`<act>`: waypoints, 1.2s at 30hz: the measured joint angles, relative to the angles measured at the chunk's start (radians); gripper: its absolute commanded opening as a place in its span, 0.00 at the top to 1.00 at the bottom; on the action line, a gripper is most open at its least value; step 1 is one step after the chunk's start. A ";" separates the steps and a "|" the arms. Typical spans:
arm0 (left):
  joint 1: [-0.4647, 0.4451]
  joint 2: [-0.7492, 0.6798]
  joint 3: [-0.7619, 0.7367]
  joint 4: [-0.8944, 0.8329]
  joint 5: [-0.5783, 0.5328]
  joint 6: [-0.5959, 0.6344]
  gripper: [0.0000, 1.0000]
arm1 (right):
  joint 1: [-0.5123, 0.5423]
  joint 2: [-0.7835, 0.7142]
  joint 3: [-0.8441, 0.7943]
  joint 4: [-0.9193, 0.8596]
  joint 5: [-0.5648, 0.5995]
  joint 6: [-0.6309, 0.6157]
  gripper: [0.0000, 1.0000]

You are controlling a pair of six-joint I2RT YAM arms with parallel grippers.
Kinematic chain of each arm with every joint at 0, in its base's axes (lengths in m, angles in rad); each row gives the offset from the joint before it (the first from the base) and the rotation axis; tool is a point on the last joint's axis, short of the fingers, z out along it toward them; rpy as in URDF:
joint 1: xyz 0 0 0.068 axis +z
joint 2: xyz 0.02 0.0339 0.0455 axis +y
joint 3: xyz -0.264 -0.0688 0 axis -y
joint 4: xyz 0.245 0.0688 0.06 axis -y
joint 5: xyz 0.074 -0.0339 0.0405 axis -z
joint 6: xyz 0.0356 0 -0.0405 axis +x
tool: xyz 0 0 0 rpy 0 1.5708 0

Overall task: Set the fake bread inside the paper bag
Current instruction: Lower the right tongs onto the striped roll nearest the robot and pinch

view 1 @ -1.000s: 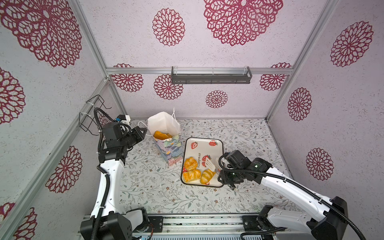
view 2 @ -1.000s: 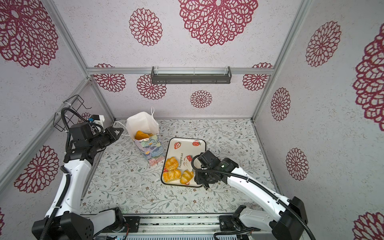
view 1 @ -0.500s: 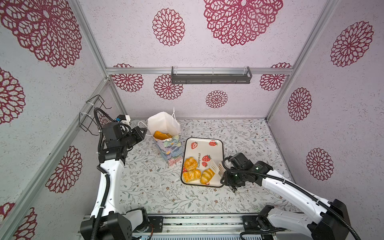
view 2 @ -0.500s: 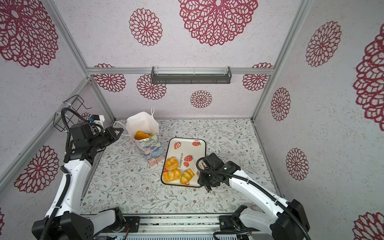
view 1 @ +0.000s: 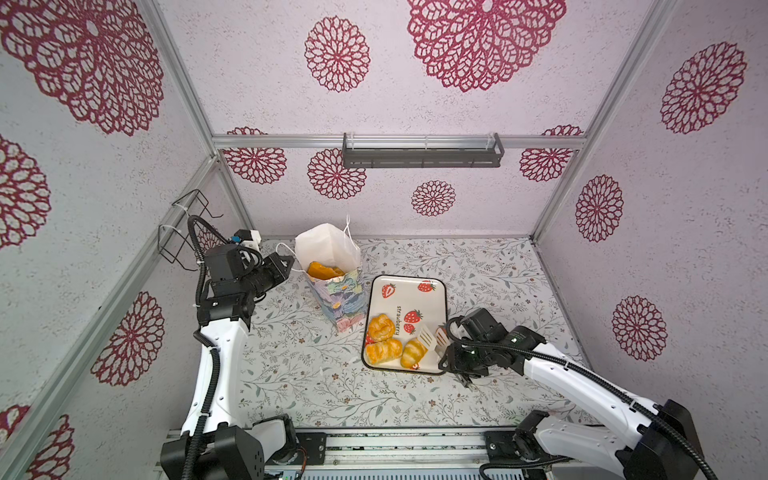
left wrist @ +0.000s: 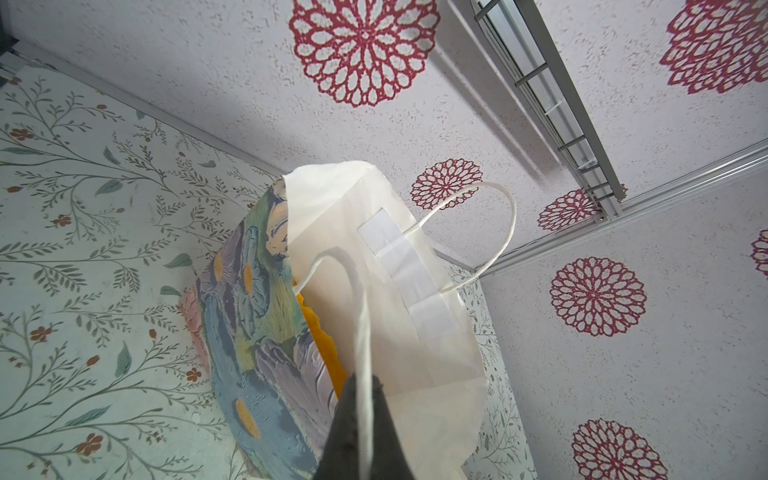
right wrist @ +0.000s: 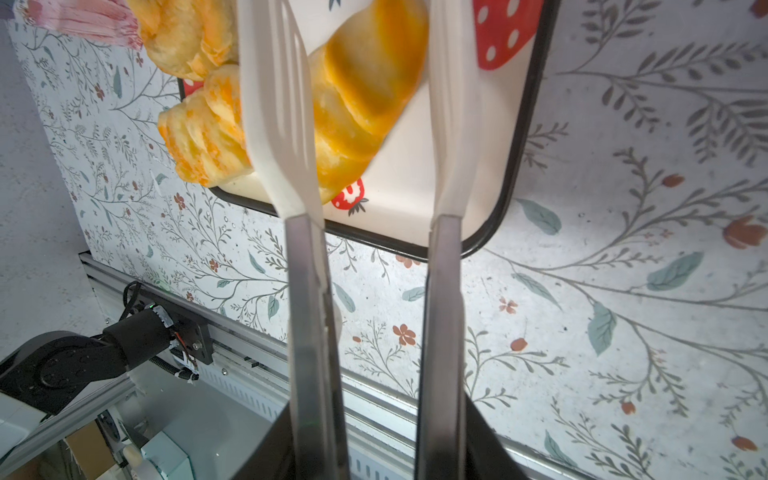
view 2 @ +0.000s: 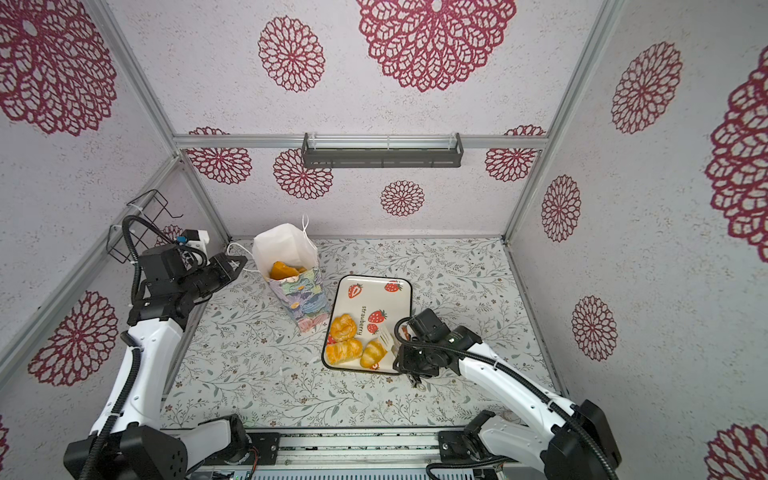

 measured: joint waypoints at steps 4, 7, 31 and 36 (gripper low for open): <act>0.000 0.000 0.000 -0.004 -0.002 0.000 1.00 | -0.003 0.023 -0.001 0.031 -0.019 0.005 0.52; 0.000 0.000 0.000 -0.004 -0.004 0.000 1.00 | -0.008 0.043 0.000 0.049 -0.032 0.004 0.52; 0.000 0.000 0.000 -0.012 -0.018 0.005 1.00 | -0.011 0.219 0.128 0.053 -0.032 -0.082 0.53; 0.000 0.000 0.000 -0.013 -0.019 0.008 1.00 | -0.011 0.236 0.128 0.051 -0.029 -0.098 0.57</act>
